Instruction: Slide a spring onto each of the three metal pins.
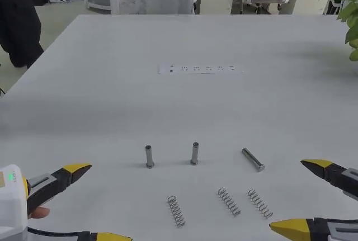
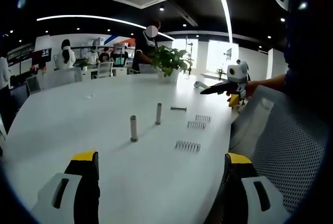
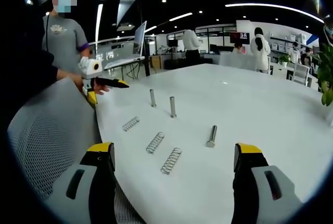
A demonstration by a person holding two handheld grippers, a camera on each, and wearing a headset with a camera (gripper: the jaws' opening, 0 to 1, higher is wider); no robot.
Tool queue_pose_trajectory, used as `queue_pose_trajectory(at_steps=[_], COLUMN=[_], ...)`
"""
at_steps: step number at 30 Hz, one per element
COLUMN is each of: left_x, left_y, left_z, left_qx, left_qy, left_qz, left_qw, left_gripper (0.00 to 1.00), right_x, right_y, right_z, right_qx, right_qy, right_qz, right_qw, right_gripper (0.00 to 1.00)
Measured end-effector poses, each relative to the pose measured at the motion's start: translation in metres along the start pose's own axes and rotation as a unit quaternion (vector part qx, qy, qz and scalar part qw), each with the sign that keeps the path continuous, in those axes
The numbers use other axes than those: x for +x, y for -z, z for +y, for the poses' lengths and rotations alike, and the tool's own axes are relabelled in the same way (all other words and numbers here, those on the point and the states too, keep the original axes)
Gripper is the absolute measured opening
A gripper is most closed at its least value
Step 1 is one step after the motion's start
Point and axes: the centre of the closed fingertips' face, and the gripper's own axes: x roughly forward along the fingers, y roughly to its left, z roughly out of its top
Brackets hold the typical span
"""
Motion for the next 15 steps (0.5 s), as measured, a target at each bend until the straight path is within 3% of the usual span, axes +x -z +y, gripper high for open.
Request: queue_pose_trajectory(at_steps=[15], left_x=[-0.0031], left_y=[0.0002], left_z=[0.0001], left_qx=[0.001], left_qy=[-0.001], left_qz=[-0.001], left_qw=[1.0], left_gripper=[0.98], right_x=[-0.0026], right_y=[0.0033], right_z=[-0.0002], right_qx=[0.0], right_qy=[0.004], right_qz=[0.007], right_qw=[1.0], right_gripper=[0.95])
